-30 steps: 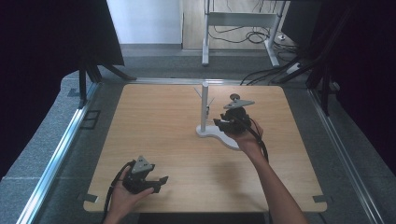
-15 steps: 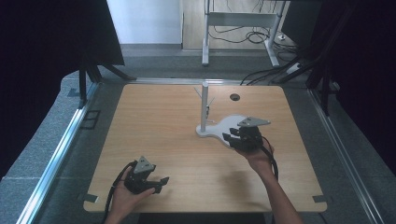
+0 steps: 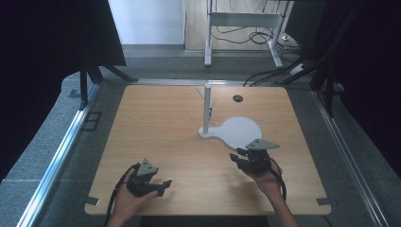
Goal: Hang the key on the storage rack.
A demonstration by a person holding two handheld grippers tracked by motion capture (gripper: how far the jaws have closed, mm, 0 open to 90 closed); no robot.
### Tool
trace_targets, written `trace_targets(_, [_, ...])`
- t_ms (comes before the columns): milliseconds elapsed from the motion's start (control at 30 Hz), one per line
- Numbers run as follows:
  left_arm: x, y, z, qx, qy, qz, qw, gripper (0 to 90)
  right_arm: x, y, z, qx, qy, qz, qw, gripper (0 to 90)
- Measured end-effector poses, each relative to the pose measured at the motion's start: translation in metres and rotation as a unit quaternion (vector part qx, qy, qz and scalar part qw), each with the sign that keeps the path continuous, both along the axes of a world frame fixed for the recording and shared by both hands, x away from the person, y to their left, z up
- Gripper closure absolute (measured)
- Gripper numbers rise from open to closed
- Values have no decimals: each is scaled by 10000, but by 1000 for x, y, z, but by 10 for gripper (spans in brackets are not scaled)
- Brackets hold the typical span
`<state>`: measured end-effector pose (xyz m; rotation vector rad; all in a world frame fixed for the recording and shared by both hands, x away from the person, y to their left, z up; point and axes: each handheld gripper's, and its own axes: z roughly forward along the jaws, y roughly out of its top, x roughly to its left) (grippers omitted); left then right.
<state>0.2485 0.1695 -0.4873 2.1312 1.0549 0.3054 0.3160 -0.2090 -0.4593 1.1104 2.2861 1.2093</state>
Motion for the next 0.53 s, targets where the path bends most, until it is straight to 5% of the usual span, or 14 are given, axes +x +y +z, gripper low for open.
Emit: trace_targets(533, [-1,-2,1,40,-17,-70,10000,288,-7,-11,-24,-180,163,-125,9996,548])
